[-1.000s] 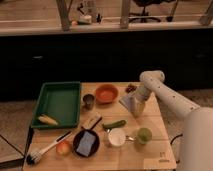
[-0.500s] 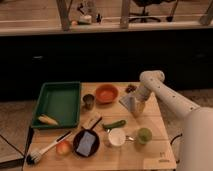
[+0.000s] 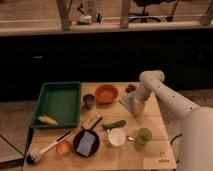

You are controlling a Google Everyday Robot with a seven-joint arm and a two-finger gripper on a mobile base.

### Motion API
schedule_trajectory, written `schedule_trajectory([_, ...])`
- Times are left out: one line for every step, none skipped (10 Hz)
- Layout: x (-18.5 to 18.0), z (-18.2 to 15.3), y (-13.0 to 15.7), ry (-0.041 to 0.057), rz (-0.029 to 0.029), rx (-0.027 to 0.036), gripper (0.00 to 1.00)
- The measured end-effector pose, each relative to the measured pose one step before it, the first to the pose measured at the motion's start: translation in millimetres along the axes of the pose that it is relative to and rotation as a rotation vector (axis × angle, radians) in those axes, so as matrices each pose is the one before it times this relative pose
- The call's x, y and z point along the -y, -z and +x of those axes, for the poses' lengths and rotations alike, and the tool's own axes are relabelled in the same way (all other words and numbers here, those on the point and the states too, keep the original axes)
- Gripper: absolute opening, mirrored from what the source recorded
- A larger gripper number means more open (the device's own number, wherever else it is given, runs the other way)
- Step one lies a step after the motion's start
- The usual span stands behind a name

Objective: Place towel in paper cup

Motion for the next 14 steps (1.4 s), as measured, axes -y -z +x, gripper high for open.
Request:
schedule_trajectory([0.14, -0.09, 0.25, 0.00393, 0.00035, 0.00059, 0.8])
schedule_trajectory([0.48, -0.81, 1.05, 0.00784, -0.00167, -0.00124, 0.8])
schedule_trajectory([2.17, -2.77, -0.17, 0.01026, 0.00037, 0.0, 0.8])
schedule_trajectory([3.64, -4.25, 0.32, 0.01224, 0.00041, 0.00006, 0.8])
schedule_trajectory([1.99, -2.52, -0.15, 0.00797, -0.0031, -0.00048, 0.8])
schedule_trajectory([0.89, -1.01, -0.39, 0.00417, -0.00334, -0.00035, 0.8])
schedule_trajectory([1.44, -1.39, -1.9, 0.00632, -0.00693, 0.00084, 0.8])
schedule_trajectory([1.04, -0.47, -2.58, 0.00462, -0.00851, 0.00107, 0.8])
schedule_trajectory([0.77, -0.57, -4.59, 0.00424, -0.01297, 0.00168, 0.77])
schedule_trajectory([0.73, -0.25, -7.35, 0.00424, -0.01989, 0.00163, 0.68])
schedule_trajectory([0.21, -0.33, -4.62, 0.00327, -0.02116, 0.00258, 0.58])
schedule_trajectory([2.89, 0.46, -2.47, -0.00112, -0.00529, 0.0043, 0.49])
schedule_trajectory([-0.85, -0.75, 0.88, 0.00414, -0.00181, -0.00286, 0.38])
schedule_trajectory([0.81, 0.14, 2.24, 0.0016, 0.00269, -0.00257, 0.28])
